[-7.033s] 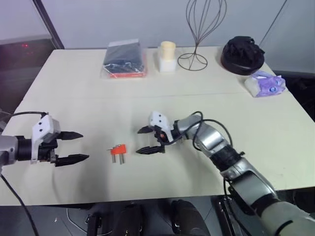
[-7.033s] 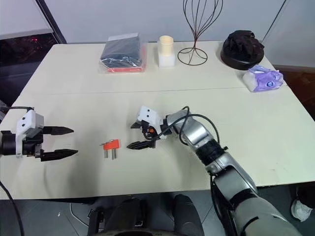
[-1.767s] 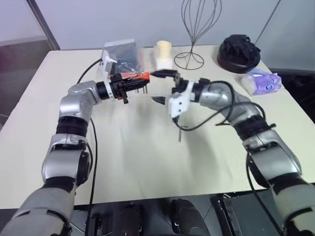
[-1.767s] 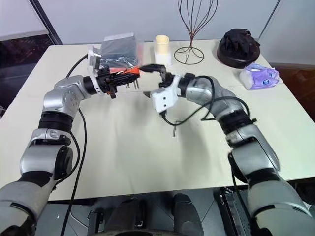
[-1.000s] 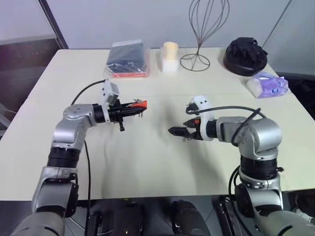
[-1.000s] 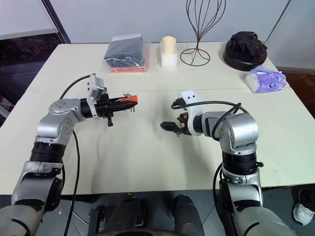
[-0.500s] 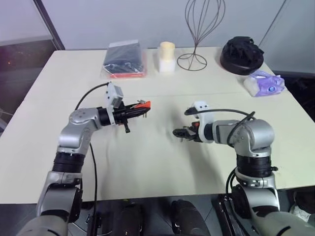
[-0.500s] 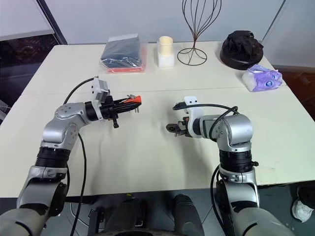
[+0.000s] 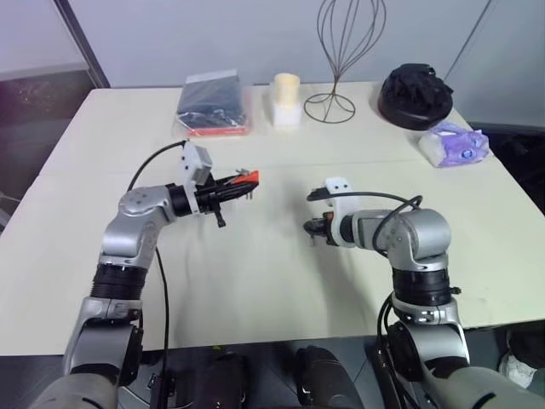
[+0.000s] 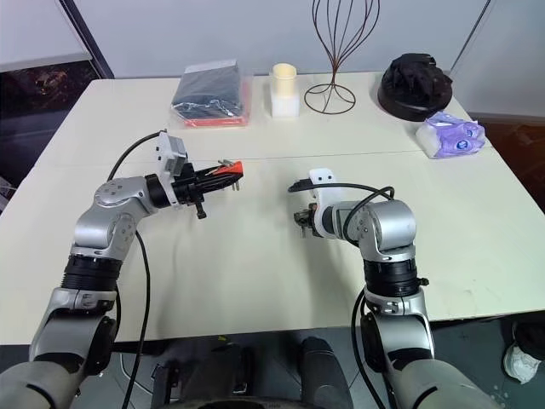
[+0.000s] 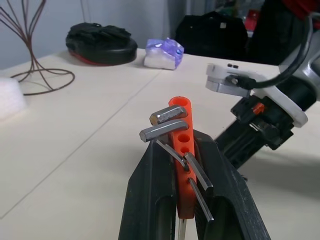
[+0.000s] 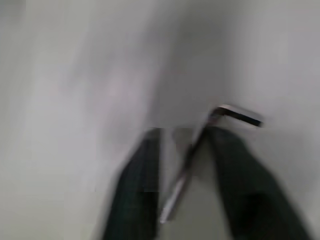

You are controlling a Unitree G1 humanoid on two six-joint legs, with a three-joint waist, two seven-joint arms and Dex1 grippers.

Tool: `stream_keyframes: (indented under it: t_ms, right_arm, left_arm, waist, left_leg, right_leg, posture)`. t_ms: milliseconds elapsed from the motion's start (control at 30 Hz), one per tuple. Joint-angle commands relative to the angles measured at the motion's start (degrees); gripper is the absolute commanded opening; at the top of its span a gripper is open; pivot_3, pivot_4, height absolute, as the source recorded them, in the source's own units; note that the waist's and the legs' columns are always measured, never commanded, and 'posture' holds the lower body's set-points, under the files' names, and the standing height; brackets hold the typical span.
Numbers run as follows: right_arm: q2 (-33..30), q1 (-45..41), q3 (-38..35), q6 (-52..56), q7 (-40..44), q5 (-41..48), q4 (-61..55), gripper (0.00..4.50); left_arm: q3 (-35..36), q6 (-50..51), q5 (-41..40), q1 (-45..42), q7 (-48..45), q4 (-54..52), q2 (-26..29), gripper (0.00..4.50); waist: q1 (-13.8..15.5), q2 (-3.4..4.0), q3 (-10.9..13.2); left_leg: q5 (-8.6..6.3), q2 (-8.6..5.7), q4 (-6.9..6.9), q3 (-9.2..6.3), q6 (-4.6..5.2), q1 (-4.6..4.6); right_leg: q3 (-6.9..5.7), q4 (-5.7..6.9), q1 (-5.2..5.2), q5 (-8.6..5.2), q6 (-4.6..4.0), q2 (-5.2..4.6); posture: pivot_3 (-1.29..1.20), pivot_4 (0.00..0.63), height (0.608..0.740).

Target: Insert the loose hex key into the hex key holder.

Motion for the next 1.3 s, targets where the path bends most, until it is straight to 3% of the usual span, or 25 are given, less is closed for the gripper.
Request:
stream_keyframes:
  t_ms: [33,367,700,967,1300]
  right_arm:
    - [-0.38,3.86,4.16,0.32,0.43,0.03,2.29,0.01]
    - [-4.01,1.35,5.43,-7.65,2.69,-0.51,2.66,0.01]
    - [-4.05,-12.93,-6.11,-41.47,11.04,3.52,6.58,0.01]
    - [3.15,-17.52,-10.56,-56.69,11.61,8.7,11.57,0.01]
    - [9.07,-18.49,-8.73,-64.53,10.28,9.58,14.88,0.01]
  left_arm:
    - [1.73,-1.21,-0.66,-0.25,0.82,-0.97,0.58,0.0]
    - [1.64,-1.67,-0.69,-0.45,0.41,-0.02,1.35,0.0]
    - [0.91,3.27,-1.59,-7.96,-7.27,9.97,4.49,0.0]
    - [1.58,0.44,-1.13,-21.74,-9.48,25.61,-0.21,0.0]
    - [2.17,-0.57,-1.42,-28.16,-10.82,30.07,-5.42,0.0]
  waist:
    - [-0.03,-0.08,-0.08]
    - [0.01,-0.23,-0.21]
    - [0.18,-0.1,-0.07]
    - [0.21,-0.11,-0.06]
    - [-0.15,-0.11,-0.06]
  left_leg:
    - [0.0,0.02,-0.01,0.0,0.0,0.06]
    - [-0.02,0.03,0.0,-0.04,0.03,0.35]
    - [-0.01,0.0,-0.01,-0.01,0.03,-0.05]
    - [-0.03,-0.03,0.0,-0.01,0.06,-0.07]
    - [-0.03,0.0,-0.04,0.01,0.06,-0.08]
  right_leg:
    - [0.0,-0.02,0.07,0.0,0.0,0.0]
    - [-0.07,-0.21,0.47,-0.01,-0.01,0.03]
    - [-0.09,-0.09,0.01,0.0,0.01,0.06]
    - [-0.17,-0.11,0.13,0.0,0.02,0.03]
    - [-0.12,-0.04,0.03,0.0,0.02,0.03]
  posture:
    - [0.0,0.15,0.74]
    - [0.0,0.15,0.74]
    - [0.0,0.15,0.74]
    - [0.0,0.15,0.74]
    - [0.0,0.15,0.74]
